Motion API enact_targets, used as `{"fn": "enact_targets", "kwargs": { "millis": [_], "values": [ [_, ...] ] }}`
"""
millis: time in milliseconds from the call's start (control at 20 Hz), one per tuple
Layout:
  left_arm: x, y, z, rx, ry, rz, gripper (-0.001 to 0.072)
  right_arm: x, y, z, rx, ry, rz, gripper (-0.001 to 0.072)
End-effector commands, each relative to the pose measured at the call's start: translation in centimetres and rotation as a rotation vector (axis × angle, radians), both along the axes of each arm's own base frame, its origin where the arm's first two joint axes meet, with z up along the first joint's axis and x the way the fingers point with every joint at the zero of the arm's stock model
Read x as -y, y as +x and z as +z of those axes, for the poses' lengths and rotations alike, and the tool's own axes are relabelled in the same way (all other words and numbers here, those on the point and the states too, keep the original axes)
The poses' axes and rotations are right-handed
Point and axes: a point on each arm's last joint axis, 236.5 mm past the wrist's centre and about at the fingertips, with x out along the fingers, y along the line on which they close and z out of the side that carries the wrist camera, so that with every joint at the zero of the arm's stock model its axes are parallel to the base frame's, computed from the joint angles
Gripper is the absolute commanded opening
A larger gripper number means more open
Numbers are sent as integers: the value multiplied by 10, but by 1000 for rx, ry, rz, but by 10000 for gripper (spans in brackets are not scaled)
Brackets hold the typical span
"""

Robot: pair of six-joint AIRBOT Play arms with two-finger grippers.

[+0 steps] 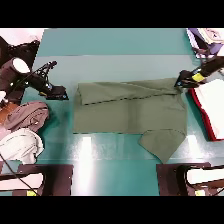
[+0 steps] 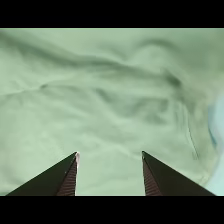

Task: Fold the shirts.

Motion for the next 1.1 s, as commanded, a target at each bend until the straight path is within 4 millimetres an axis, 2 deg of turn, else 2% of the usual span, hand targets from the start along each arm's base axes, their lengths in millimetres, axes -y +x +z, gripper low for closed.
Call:
{"fn": "enact_targets", "kwargs": {
  "millis": [0, 150, 250, 350, 450, 800, 850, 900, 950, 1050],
  "values": [
    [7, -40, -6, -17, -29, 3, 416, 0, -23, 35, 67, 57, -18, 450],
    [27, -82, -35, -84, -127, 56, 416, 7, -47, 36, 93, 50, -59, 450],
    [40, -98, -53, -117, -190, 83, 416, 7, -61, 31, 91, 51, -76, 449],
    [37, -107, -71, -134, -180, 116, 416, 3, -74, 25, 75, 54, -71, 450],
    [37, -113, -78, -148, -179, 129, 416, 0, -82, 22, 66, 58, -71, 449],
    [44, -119, -80, -172, -207, 140, 413, 1, -79, 40, 116, 43, -68, 449],
    [45, -119, -79, -172, -217, 144, 318, 1, -79, 44, 121, 42, -65, 448],
    [47, -118, -78, -169, -225, 141, 49, 1, -79, 45, 121, 42, -63, 434],
    [50, -117, -76, -165, -240, 137, 25, 0, -82, 44, 113, 44, -61, 426],
    [51, -115, -67, -160, -243, 110, 24, -4, -97, 32, 67, 53, -56, 426]
  ]
}}
